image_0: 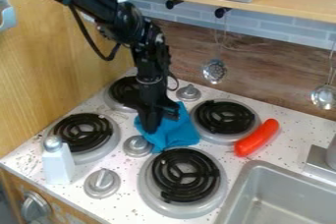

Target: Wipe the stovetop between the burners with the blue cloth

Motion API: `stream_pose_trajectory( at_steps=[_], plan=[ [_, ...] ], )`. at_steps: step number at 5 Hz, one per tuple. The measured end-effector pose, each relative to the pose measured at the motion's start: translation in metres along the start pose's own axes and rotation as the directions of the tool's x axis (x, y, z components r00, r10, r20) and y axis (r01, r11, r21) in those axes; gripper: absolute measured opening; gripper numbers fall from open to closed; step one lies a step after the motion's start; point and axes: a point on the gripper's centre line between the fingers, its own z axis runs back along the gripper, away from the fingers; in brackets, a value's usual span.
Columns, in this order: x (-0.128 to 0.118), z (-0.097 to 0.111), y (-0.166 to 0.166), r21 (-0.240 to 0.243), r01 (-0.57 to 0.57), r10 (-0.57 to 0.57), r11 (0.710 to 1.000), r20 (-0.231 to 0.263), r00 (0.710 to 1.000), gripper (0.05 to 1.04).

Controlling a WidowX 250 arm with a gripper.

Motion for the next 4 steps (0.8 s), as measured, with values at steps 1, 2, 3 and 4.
stream_pose_trajectory(
  at_steps=[1, 2, 3, 4],
  plan=[
    [-0.031, 0.01, -0.001, 0.007, 0.018, -0.018, 1.0, -0.035, 0.999, 0.078],
    [-0.061, 0.022, -0.003, 0.01, 0.059, -0.058, 0.998, -0.055, 0.997, 0.078],
    [-0.079, 0.031, -0.004, 0.007, 0.09, -0.089, 0.996, -0.061, 0.994, 0.078],
    [-0.099, 0.033, -0.009, 0.001, 0.123, -0.122, 0.992, -0.085, 0.989, 0.078]
  ],
)
